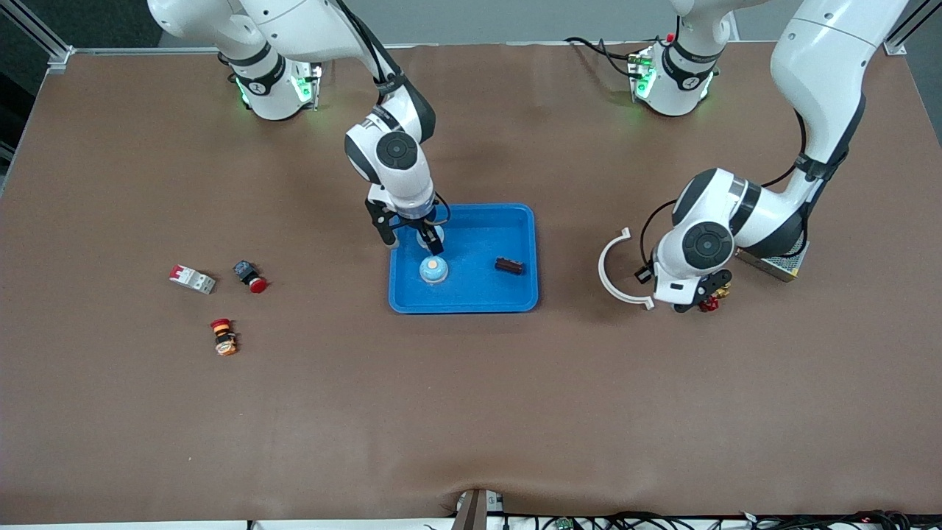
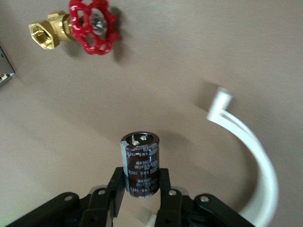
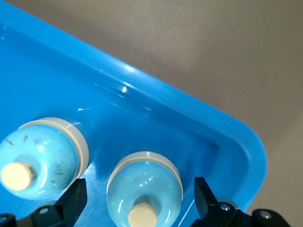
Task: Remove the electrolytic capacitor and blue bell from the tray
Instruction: 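Place the capacitor by the white arc while the right gripper grasps a bell, then grasp the second capacitor with the left gripper while the right gripper carries the bell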
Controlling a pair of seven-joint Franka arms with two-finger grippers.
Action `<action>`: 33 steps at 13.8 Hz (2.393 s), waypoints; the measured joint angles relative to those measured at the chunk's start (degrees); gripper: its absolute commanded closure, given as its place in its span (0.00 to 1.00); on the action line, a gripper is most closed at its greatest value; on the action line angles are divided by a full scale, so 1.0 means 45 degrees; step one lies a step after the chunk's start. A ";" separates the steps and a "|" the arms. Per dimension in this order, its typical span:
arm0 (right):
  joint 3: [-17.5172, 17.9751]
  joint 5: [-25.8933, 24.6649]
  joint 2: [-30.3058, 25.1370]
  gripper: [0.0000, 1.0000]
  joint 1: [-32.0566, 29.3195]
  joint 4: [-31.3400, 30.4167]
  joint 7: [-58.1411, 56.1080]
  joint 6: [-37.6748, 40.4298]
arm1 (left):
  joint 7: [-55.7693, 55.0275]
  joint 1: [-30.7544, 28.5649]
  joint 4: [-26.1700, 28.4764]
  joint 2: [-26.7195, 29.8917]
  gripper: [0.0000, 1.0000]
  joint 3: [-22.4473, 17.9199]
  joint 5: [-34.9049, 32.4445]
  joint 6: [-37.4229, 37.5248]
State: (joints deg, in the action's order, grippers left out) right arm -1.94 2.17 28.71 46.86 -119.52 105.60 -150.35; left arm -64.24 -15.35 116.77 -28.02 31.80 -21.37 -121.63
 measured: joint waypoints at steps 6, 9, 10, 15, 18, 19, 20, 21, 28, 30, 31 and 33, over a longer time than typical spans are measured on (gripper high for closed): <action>-0.0009 -0.0015 0.0212 0.47 0.0147 0.0204 0.0112 0.0003 | 0.0052 -0.0415 0.0663 -0.0449 0.23 0.0019 -0.0017 -0.0872; -0.0061 -0.0016 0.0209 0.94 0.0146 0.0304 0.0120 0.0073 | 0.0037 -0.0442 0.0654 -0.0456 0.00 0.0017 -0.0018 -0.0935; -0.0063 -0.0019 0.0207 1.00 0.0147 0.0328 0.0122 0.0102 | 0.0013 -0.0445 0.0598 -0.0445 0.00 0.0019 -0.0018 -0.0944; -0.0066 -0.0049 0.0198 1.00 0.0156 0.0473 0.0102 0.0442 | -0.0171 -0.0454 -0.0411 0.0012 0.00 0.0659 -0.0017 -0.0094; -0.0163 -0.0094 -0.0198 1.00 0.0132 0.1153 -0.0856 0.2810 | -0.1052 -0.0393 -0.1563 0.0154 0.00 0.1513 0.0222 0.0892; -0.0221 -0.0098 -0.0443 1.00 0.0069 0.1414 -0.1512 0.3784 | -0.1437 -0.0251 -0.1860 0.0151 0.00 0.1645 0.0472 0.0986; -0.0267 -0.0100 -0.0706 1.00 -0.0022 0.1591 -0.2288 0.4556 | -0.1871 -0.0003 -0.2081 0.0128 0.00 0.1682 0.0744 0.1023; -0.0292 -0.0100 -0.0964 1.00 -0.0137 0.1684 -0.3136 0.5150 | -0.2498 0.0330 -0.2291 0.0048 0.00 0.1687 0.0900 0.1027; -0.0661 -0.1979 -0.1734 1.00 -0.0863 0.1702 -0.8681 0.7918 | -0.7569 0.3090 -0.4167 -0.1932 0.00 0.1675 0.0976 0.0469; -0.0699 -0.2086 -0.2117 1.00 -0.1329 0.1525 -0.9794 0.8040 | -0.9062 0.4149 -0.4477 -0.2535 0.01 0.1416 0.0973 -0.0252; -0.0717 -0.2097 -0.2456 1.00 -0.1711 0.1336 -1.0479 0.8051 | -0.9597 0.4641 -0.4596 -0.2726 0.03 0.1187 0.0973 -0.0526; -0.0757 -0.2203 -0.3328 1.00 -0.2631 0.0769 -1.2035 0.8065 | -1.0398 0.5411 -0.4701 -0.2942 0.07 0.0722 0.0973 -0.0988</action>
State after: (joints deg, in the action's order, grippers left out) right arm -5.35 -7.75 13.74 35.02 -116.06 51.44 -114.06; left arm -111.03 9.00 95.62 -41.26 35.05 -16.99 -126.08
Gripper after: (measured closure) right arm 0.348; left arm 0.026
